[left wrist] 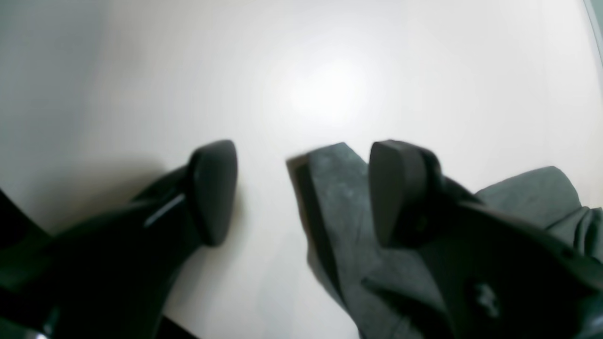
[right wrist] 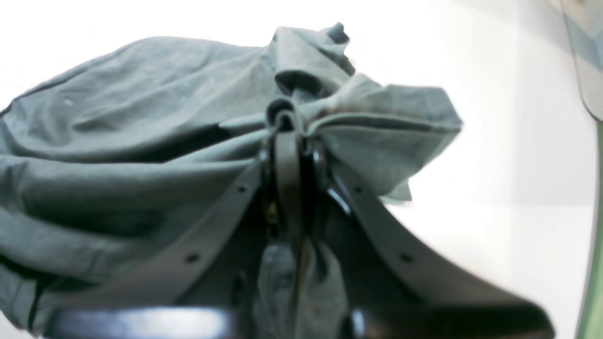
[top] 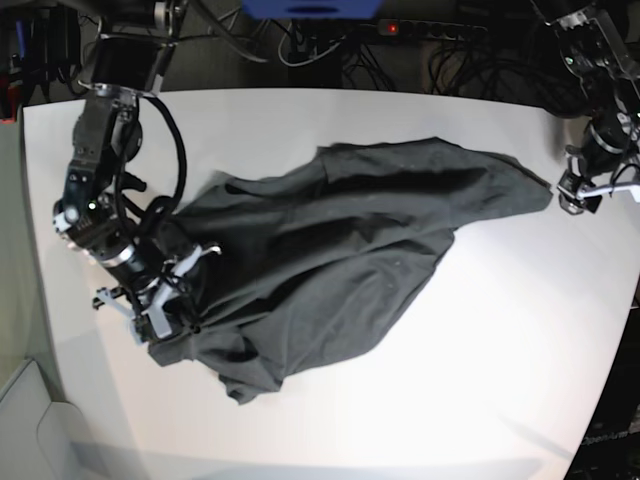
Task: Layout the t-shirt on the table in an organized manner, then fold the t-shirt properly
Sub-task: 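Release the left gripper and regrasp the shirt fabric nearby, then stretch the shirt between both grippers, pulling them apart, then release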
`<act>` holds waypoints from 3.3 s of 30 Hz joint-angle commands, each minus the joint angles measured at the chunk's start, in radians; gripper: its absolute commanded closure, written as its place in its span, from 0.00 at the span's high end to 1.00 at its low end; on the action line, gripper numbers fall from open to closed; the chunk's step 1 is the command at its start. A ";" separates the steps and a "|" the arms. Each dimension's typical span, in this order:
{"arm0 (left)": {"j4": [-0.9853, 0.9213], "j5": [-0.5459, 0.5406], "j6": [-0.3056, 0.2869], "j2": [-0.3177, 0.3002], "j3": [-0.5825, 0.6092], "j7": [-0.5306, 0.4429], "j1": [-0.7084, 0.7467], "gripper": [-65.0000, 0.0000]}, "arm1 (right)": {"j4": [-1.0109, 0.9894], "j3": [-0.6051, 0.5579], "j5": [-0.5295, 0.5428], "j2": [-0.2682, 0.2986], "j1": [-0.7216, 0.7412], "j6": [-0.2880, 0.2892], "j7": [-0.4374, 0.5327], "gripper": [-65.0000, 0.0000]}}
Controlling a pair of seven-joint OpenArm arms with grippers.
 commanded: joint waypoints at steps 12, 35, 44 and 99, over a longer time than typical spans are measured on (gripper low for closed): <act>0.018 -0.206 -0.004 -0.014 0.229 -0.016 -0.200 0.64 | -0.002 -0.005 0.011 -0.043 -0.022 0.024 0.023 0.00; -0.232 0.170 0.005 0.089 0.548 -0.005 -0.403 0.79 | 0.004 -0.005 0.011 -0.040 -0.016 0.024 -0.043 0.00; -0.235 0.266 0.005 0.091 0.547 0.079 -0.410 0.79 | 0.004 -0.001 0.011 -0.040 -0.012 0.024 -0.043 0.00; -0.148 0.297 -0.002 -0.136 0.243 0.285 -0.295 0.01 | 0.101 0.004 0.014 -0.038 0.077 0.024 -0.104 0.00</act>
